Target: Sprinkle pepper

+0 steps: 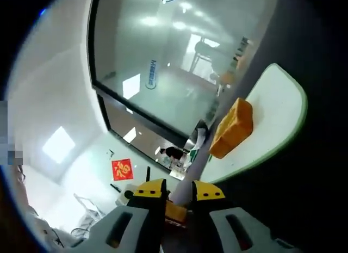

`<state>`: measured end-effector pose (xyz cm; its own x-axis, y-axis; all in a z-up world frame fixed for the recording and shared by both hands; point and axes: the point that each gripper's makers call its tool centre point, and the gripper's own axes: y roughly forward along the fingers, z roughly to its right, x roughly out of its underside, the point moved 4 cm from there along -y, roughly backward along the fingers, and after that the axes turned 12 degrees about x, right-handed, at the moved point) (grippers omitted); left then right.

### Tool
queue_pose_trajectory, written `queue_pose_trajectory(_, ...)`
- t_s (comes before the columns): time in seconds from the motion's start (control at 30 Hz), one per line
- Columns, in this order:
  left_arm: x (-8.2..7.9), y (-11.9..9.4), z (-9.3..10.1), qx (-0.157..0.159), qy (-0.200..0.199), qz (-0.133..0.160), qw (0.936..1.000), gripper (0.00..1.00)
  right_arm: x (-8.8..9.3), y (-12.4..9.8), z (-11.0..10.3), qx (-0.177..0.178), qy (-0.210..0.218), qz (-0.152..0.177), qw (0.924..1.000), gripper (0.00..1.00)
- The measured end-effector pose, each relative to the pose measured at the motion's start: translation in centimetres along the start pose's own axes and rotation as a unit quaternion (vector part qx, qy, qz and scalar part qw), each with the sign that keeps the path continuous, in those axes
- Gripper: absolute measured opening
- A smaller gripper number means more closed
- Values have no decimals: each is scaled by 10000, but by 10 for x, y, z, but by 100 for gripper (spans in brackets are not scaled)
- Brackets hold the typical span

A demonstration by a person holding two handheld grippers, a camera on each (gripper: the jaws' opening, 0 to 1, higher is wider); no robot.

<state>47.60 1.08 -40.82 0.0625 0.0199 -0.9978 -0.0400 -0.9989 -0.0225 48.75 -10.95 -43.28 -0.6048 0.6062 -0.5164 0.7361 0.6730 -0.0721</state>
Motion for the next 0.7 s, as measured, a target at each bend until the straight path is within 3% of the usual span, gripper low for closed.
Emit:
queue_pose_trajectory(0.23,-1,-4,-2,-79,-58,94,9999,21,2,0,-2,-37,-66,-24,10000,15)
queue_pose_trajectory(0.47,-21,-11,-7,-121,-261,622,9977,21,1,0,-1,-27,-46,0,10000,15)
queue_pose_trajectory(0.7,-34,-10,-13,-278,-143,605,9977,21,-2,-1,-1,-67,-34,48,10000,15)
